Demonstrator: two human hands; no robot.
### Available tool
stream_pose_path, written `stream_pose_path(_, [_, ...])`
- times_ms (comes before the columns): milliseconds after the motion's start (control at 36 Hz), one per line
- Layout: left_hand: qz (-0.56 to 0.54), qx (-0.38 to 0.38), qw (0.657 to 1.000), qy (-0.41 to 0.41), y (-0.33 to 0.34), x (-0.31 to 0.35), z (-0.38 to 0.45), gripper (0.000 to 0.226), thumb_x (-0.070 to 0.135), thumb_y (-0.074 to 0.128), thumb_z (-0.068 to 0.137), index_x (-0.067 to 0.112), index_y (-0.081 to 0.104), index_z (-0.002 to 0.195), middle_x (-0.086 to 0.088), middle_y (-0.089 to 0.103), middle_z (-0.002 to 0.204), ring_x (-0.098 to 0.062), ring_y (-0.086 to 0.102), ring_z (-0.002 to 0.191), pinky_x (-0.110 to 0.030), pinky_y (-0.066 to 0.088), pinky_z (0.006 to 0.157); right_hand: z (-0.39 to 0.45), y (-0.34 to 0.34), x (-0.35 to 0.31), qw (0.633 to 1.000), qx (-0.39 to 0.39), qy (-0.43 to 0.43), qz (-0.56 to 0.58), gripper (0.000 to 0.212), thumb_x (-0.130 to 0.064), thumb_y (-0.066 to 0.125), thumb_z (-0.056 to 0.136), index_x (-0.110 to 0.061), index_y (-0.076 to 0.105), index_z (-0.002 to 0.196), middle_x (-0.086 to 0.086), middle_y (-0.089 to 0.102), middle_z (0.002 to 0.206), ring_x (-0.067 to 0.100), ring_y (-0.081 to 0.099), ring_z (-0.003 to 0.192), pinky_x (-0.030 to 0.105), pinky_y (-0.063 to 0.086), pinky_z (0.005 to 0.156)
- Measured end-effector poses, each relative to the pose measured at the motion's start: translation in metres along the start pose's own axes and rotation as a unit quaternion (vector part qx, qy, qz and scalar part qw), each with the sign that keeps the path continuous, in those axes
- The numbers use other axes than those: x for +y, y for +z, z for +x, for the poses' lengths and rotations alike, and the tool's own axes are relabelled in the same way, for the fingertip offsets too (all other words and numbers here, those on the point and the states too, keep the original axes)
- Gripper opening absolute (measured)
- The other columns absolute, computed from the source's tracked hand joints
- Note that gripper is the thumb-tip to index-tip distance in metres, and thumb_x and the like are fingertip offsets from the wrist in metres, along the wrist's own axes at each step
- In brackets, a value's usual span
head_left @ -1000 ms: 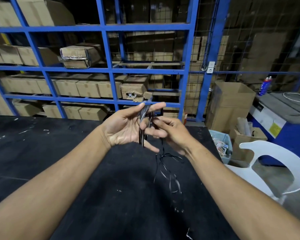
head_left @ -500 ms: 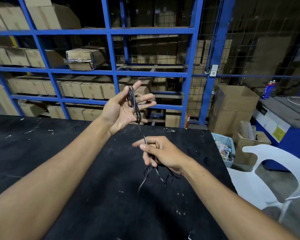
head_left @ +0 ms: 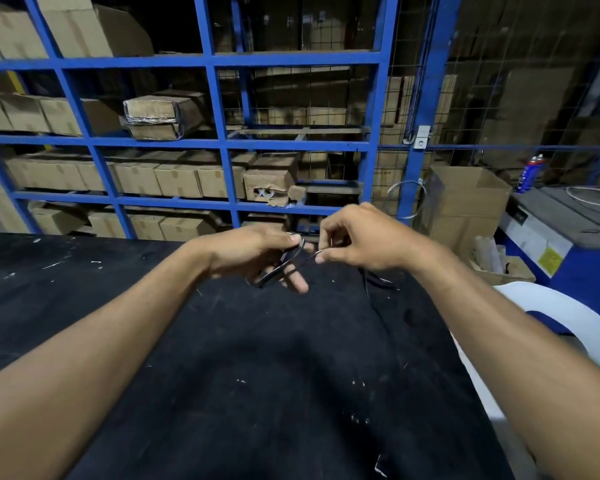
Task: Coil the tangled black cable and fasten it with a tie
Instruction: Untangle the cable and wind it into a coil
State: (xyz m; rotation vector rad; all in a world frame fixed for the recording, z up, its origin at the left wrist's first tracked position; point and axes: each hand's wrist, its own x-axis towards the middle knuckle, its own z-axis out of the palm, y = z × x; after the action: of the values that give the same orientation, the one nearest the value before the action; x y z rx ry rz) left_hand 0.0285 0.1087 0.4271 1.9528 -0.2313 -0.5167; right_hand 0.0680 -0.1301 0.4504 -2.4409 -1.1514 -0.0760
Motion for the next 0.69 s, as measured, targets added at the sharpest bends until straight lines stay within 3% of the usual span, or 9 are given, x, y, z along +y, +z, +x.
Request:
stream_pose_path(28, [-0.003, -0.016, 1.000, -0.007, 0.001, 0.001, -0.001, 0.048, 0.052, 0.047, 0.107, 0.015, 0.064, 0.133, -0.025, 0.079, 0.111, -0.017, 0.065, 0.067, -0.037, 0.035, 0.063, 0.001, -0.005, 0.001, 1.000, 0.001, -0.005, 0.002, 0.018, -0.036, 0.086, 0.085, -0.024, 0.075, 0.078, -0.012, 0.073, 0.070, 0.002, 0.066, 0.072, 0.024, 0.049, 0.072])
stream_pose_path(83, [-0.011, -0.057, 0.998, -0.023, 0.004, 0.006, -0.003, 0.051, 0.051, 0.048, 0.106, 0.014, 0.068, 0.134, -0.023, 0.079, 0.096, -0.030, 0.076, 0.097, -0.041, 0.036, 0.067, 0.003, -0.011, 0.005, 1.000, 0.000, -0.017, 0.011, 0.017, -0.032, 0.089, 0.083, -0.021, 0.077, 0.079, -0.009, 0.075, 0.070, 0.004, 0.068, 0.070, 0.024, 0.052, 0.068])
stream_pose_path(139, [-0.031, -0.101, 0.994, -0.036, 0.005, 0.009, -0.006, 0.050, 0.046, 0.042, 0.110, 0.012, 0.070, 0.134, -0.014, 0.072, 0.075, -0.045, 0.072, 0.115, -0.038, 0.035, 0.061, 0.004, -0.015, 0.010, 0.999, -0.003, -0.030, 0.025, 0.016, -0.029, 0.089, 0.083, -0.018, 0.077, 0.081, -0.004, 0.078, 0.076, 0.009, 0.072, 0.073, 0.031, 0.058, 0.073])
stream_pose_path(194, [-0.060, -0.136, 0.988, -0.040, 0.004, 0.011, -0.008, 0.051, 0.043, 0.040, 0.111, 0.007, 0.070, 0.130, -0.008, 0.059, 0.064, -0.049, 0.072, 0.114, -0.036, 0.037, 0.063, 0.006, -0.016, 0.015, 0.997, -0.006, -0.042, 0.065, 0.015, -0.023, 0.090, 0.083, -0.014, 0.078, 0.084, -0.001, 0.080, 0.082, 0.016, 0.074, 0.079, 0.033, 0.061, 0.078])
stream_pose_path(306, [-0.138, -0.181, 0.974, -0.013, 0.003, 0.010, -0.015, 0.044, 0.040, 0.047, 0.106, 0.005, 0.071, 0.117, -0.002, 0.052, 0.060, -0.040, 0.078, 0.099, -0.057, 0.049, 0.096, 0.009, -0.009, 0.027, 0.984, 0.002, -0.049, 0.174, 0.012, -0.010, 0.086, 0.085, -0.003, 0.079, 0.092, 0.020, 0.077, 0.088, 0.020, 0.066, 0.076, 0.031, 0.054, 0.076])
stream_pose_path(361, [-0.211, -0.202, 0.956, 0.019, 0.001, 0.007, -0.017, 0.040, 0.035, 0.045, 0.107, 0.002, 0.066, 0.115, -0.003, 0.053, 0.059, -0.039, 0.079, 0.095, -0.079, 0.035, 0.106, 0.010, -0.003, 0.035, 0.979, 0.007, -0.042, 0.200, 0.010, -0.006, 0.083, 0.087, -0.001, 0.078, 0.094, 0.018, 0.075, 0.081, 0.012, 0.063, 0.073, 0.027, 0.051, 0.071])
stream_pose_path(417, [-0.282, -0.223, 0.932, 0.056, -0.002, 0.003, -0.019, 0.039, 0.034, 0.042, 0.110, 0.002, 0.064, 0.116, -0.004, 0.055, 0.060, -0.041, 0.078, 0.100, -0.087, 0.015, 0.108, 0.010, 0.007, 0.043, 0.972, 0.020, -0.031, 0.231, 0.010, -0.002, 0.080, 0.090, 0.004, 0.077, 0.097, 0.003, 0.074, 0.079, 0.003, 0.066, 0.068, 0.023, 0.055, 0.069])
stream_pose_path(556, [-0.394, -0.247, 0.875, 0.133, -0.007, -0.002, -0.017, 0.044, 0.036, 0.036, 0.111, 0.003, 0.057, 0.131, -0.006, 0.053, 0.065, -0.049, 0.071, 0.116, -0.090, 0.004, 0.106, 0.012, 0.045, 0.055, 0.958, 0.049, 0.018, 0.283, 0.011, 0.001, 0.073, 0.094, 0.011, 0.073, 0.099, 0.012, 0.072, 0.079, 0.014, 0.069, 0.065, 0.030, 0.060, 0.069])
stream_pose_path(694, [-0.430, -0.218, 0.857, 0.181, -0.007, 0.001, -0.014, 0.050, 0.039, 0.031, 0.112, 0.009, 0.055, 0.143, -0.004, 0.061, 0.071, -0.044, 0.069, 0.122, -0.087, 0.004, 0.108, 0.012, 0.083, 0.061, 0.949, 0.063, 0.064, 0.301, 0.010, 0.002, 0.065, 0.100, 0.009, 0.073, 0.102, 0.013, 0.072, 0.078, 0.019, 0.068, 0.063, 0.027, 0.059, 0.065])
